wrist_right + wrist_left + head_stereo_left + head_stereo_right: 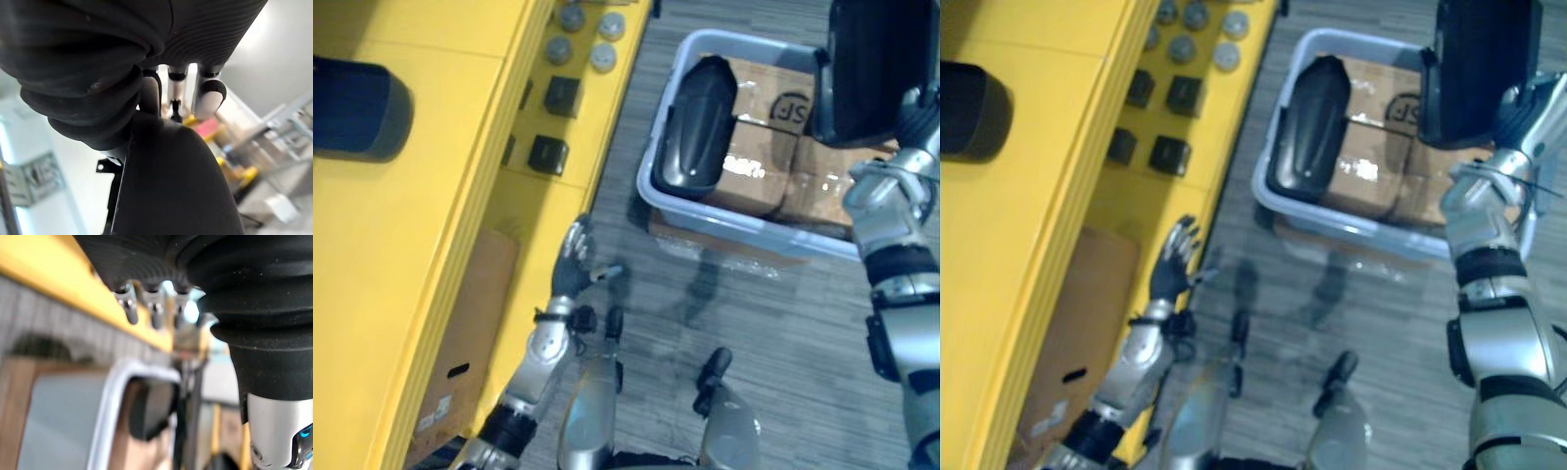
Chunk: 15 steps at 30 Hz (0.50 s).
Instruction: Walk over and take plastic housings, then place them on the shelf
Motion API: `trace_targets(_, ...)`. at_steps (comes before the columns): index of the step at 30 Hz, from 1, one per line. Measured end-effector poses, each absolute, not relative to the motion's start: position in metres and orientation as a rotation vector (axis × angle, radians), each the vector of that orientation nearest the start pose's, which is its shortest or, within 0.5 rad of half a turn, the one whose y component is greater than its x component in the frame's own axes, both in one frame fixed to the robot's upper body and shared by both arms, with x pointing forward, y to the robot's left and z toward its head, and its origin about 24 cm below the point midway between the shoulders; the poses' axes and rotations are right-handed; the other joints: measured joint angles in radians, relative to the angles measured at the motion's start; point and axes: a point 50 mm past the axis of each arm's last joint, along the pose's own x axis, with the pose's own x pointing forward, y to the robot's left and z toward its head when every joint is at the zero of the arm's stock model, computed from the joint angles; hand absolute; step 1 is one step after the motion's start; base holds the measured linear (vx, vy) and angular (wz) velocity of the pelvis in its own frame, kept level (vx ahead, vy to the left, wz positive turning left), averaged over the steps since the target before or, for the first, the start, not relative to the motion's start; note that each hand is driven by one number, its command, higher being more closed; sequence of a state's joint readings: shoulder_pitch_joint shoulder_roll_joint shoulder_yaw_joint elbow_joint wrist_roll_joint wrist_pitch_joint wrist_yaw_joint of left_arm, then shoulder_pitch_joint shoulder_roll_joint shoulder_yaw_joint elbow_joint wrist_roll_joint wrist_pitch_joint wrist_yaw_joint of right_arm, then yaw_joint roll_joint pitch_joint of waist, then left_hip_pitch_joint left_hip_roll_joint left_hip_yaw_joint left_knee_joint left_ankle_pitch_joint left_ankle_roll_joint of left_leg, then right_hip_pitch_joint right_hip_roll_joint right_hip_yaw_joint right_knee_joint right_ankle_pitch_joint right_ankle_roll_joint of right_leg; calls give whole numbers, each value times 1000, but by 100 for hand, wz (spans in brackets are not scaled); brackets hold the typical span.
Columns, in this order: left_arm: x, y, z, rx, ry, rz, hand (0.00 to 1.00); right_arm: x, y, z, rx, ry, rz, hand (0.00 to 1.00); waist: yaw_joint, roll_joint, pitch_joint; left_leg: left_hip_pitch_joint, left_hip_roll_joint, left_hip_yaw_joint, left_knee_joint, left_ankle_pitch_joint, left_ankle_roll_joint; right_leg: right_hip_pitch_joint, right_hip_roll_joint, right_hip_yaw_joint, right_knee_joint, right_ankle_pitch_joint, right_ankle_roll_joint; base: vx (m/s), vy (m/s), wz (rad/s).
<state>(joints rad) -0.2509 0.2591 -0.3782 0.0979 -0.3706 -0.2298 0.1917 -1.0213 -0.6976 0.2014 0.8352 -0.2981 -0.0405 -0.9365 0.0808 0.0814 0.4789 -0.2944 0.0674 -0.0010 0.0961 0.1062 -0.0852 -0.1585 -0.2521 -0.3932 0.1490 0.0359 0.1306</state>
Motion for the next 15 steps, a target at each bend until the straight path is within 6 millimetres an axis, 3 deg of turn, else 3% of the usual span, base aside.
trace_targets(5,300,98,90,-112,-173,-257,0,361,-262,267,-855,-744,-979,100,-41,-7,-4,19,22,23,-2,2,-4,2,25,26,-6,12,-11,-54,-12,-21)
trace_targets(10,317,86,80,-152,-40,-260,0,360,-235,250,-857,-779,-872,100,-60,-46,-27,65,47,65,-56,21,-19,0,50,65,-23,26,-21,-17,-28,-23)
trace_targets(15,335,80,78,-204,42,-246,0,350,-203,260,-840,-930,-755,100,-80,-72,-41,103,59,104,-89,31,-25,0,63,100,-32,33,-25,10,-15,-20)
